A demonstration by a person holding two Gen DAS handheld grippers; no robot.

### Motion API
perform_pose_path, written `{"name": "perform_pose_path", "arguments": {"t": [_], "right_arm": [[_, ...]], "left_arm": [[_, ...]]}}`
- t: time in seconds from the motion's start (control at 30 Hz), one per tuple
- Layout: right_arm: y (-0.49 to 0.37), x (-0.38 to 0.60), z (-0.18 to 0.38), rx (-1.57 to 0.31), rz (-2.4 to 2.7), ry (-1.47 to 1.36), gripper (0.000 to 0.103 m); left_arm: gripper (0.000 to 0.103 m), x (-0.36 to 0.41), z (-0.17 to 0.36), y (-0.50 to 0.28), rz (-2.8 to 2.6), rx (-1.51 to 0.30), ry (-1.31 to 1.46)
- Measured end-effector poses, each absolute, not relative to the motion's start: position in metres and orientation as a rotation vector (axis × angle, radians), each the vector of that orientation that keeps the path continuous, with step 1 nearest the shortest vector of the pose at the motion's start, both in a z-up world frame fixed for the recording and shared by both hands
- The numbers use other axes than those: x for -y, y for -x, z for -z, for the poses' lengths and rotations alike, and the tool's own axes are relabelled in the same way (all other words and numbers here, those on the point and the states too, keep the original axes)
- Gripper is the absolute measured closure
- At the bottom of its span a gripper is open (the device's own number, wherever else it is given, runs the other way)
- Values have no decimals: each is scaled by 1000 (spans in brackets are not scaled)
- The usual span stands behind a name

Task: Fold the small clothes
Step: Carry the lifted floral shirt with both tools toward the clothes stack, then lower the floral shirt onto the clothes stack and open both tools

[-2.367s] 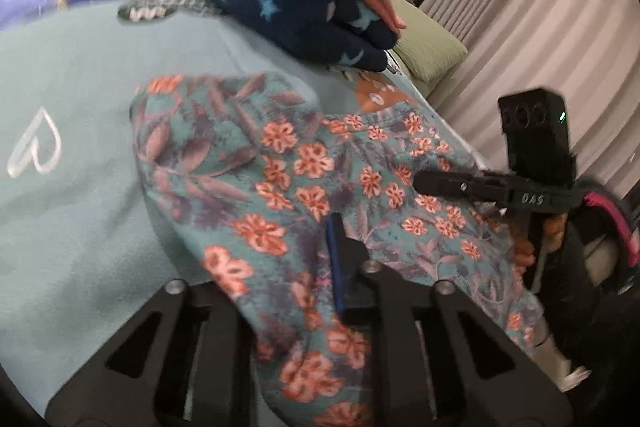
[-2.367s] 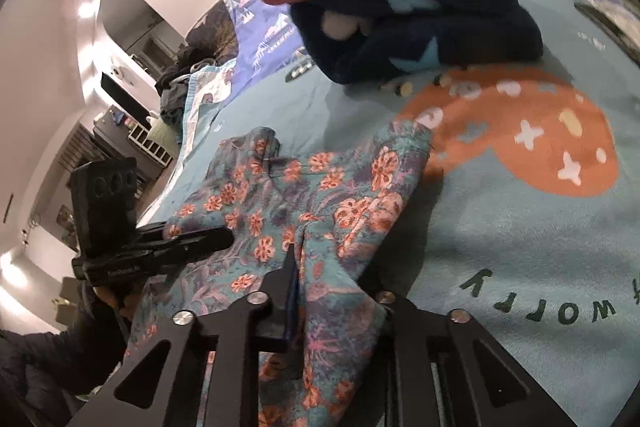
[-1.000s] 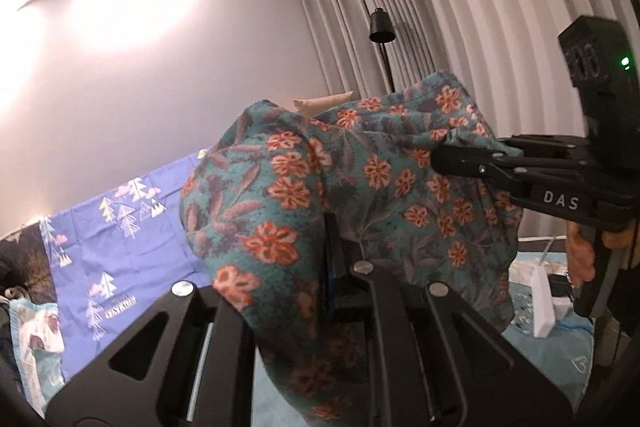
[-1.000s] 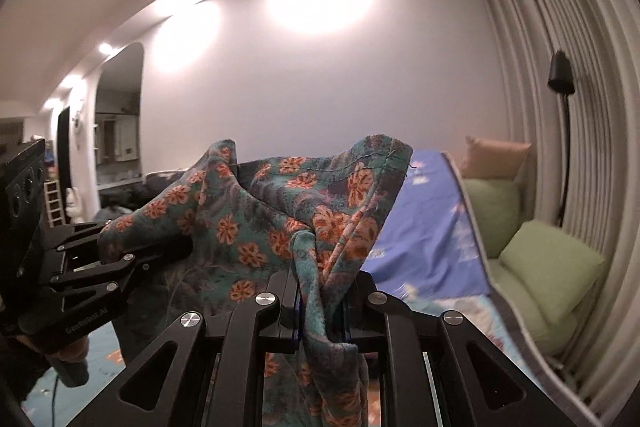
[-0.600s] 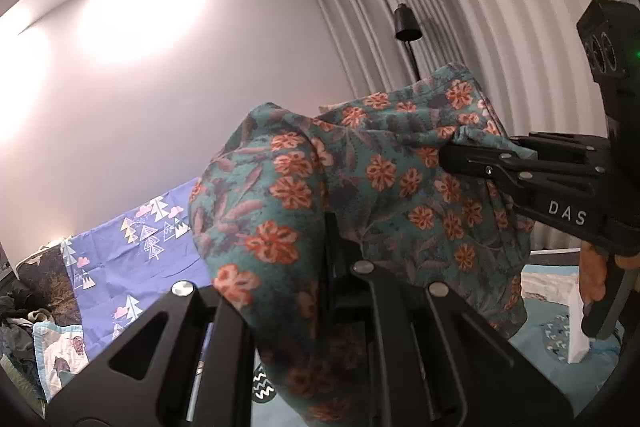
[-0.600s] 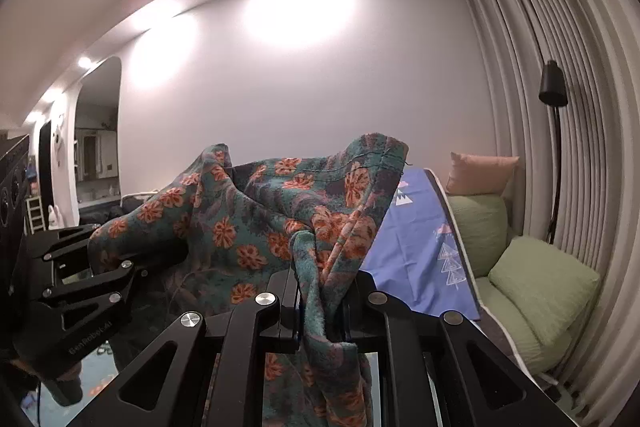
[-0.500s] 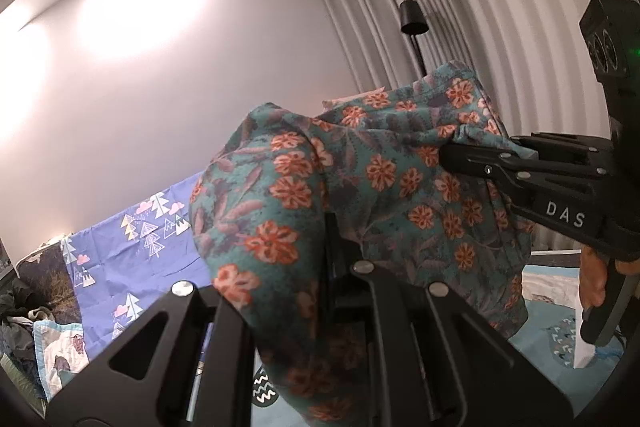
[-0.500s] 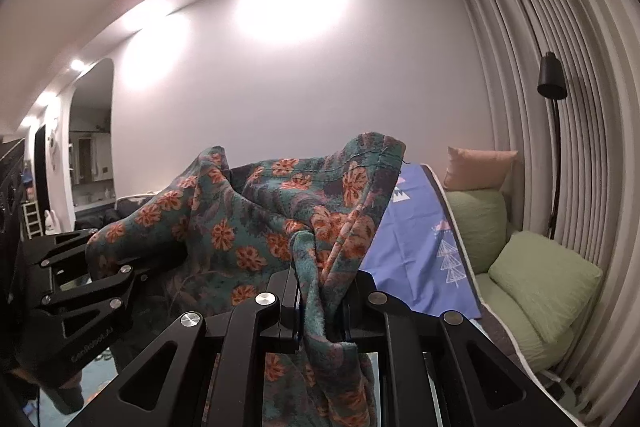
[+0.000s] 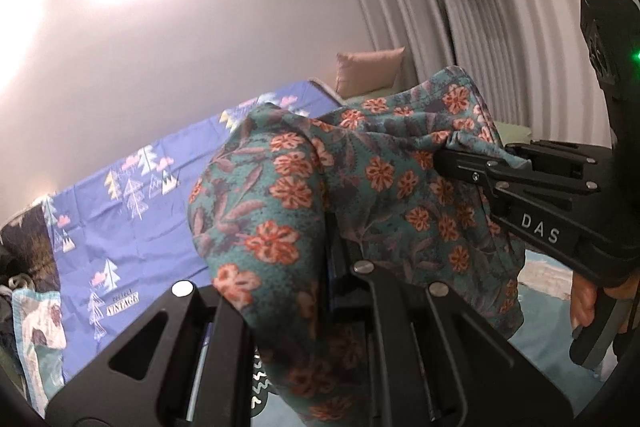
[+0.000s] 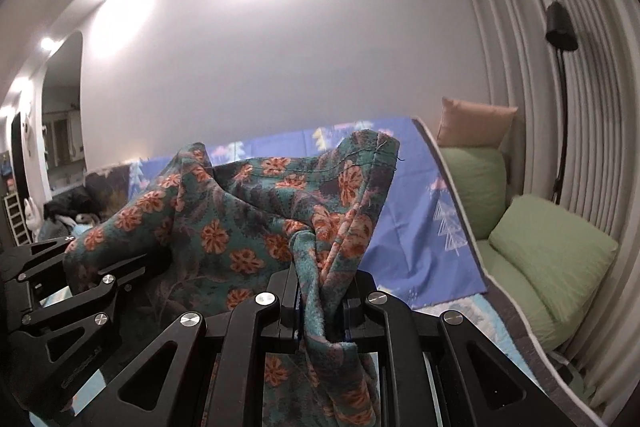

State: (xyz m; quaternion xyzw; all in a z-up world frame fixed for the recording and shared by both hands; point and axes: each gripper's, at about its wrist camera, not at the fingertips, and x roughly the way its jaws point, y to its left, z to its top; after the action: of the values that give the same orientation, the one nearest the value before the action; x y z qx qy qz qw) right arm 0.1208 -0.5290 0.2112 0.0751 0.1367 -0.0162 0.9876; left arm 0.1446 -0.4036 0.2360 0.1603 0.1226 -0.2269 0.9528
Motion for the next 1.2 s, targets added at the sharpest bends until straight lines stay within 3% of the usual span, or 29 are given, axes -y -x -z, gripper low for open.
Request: {"name": "perform_pose_path", "arguments": {"t": [0.43,0.7,0.87,0.93,1.07,1.2], "right_arm": [[-304,509,-88,-592,6,-114,88],[-350,528,-25,-850,56,-207,68],[-344,540,-30,-854,111,-242,46],[-331,544,-38,-816,114,-266,45],[-287,550,-66,-717,183,-255,43],[-225,533,-97,-597,193,-123,43]], "left_arm": [[82,395,-112,-308,269,-509,-299],[71,390,-50,-335,263,-608,-284],[69,391,-50,-338,258,-610,-287],[65,388,-54,-334,246,-607,-295],[40,370,-68,-320,211,-605,-279],[33,353,-90,-286,207,-555,-287]]}}
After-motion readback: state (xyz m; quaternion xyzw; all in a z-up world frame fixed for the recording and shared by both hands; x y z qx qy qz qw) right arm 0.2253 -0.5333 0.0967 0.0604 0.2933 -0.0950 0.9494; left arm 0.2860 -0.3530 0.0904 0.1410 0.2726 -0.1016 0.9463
